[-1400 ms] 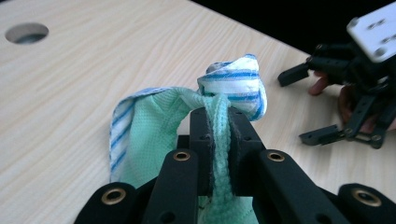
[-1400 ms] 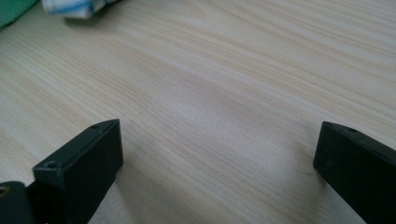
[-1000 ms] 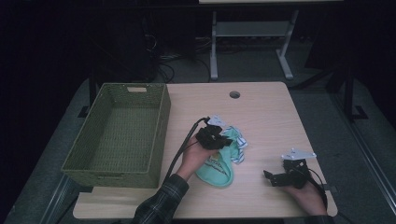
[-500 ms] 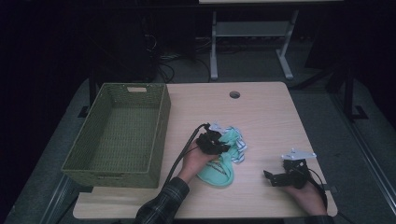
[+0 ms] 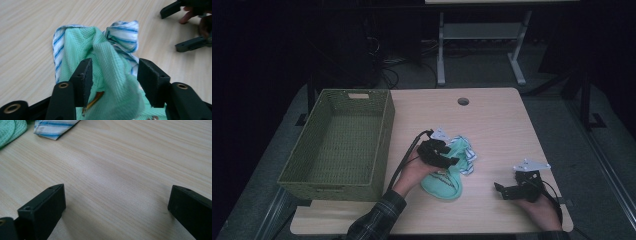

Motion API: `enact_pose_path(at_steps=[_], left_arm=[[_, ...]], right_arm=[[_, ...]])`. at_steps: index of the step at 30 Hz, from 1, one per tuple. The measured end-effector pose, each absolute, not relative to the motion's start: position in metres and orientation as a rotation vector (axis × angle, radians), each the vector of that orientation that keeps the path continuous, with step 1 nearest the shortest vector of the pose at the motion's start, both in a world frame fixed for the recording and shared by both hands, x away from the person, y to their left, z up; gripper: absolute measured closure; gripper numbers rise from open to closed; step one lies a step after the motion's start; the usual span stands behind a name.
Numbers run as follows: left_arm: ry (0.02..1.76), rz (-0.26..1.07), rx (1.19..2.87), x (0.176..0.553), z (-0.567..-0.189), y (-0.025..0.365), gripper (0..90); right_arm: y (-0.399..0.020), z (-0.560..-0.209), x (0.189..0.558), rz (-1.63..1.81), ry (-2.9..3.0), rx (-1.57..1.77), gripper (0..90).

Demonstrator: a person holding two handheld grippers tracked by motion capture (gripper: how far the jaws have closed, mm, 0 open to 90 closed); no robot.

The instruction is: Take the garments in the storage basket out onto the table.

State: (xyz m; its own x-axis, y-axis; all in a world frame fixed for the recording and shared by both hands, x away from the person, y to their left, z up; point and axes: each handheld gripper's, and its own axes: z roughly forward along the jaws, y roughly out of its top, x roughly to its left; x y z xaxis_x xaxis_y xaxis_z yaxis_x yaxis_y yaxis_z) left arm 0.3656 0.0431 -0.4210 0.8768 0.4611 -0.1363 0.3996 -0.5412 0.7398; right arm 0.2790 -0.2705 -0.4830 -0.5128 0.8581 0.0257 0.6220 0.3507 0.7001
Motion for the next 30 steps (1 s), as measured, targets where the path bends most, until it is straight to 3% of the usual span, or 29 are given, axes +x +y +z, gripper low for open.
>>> enact_pose_path(at_steps=[8,10,20,30], left_arm=[[0.621,0.103,2.190,0.354,-0.411,0.062,45.4],[0.628,0.087,2.184,0.351,-0.411,0.069,54.7],[0.720,0.102,2.198,0.335,-0.423,0.093,79.2],[0.723,0.124,2.315,0.316,-0.439,0.096,89.2]], right_arm=[[-0.270,-0.483,0.279,0.948,2.273,1.307,1.0],[-0.271,-0.483,0.279,0.948,2.272,1.307,1.0],[-0.270,-0.483,0.279,0.949,2.272,1.307,1.0],[-0.271,-0.483,0.279,0.946,2.269,1.308,1.0]])
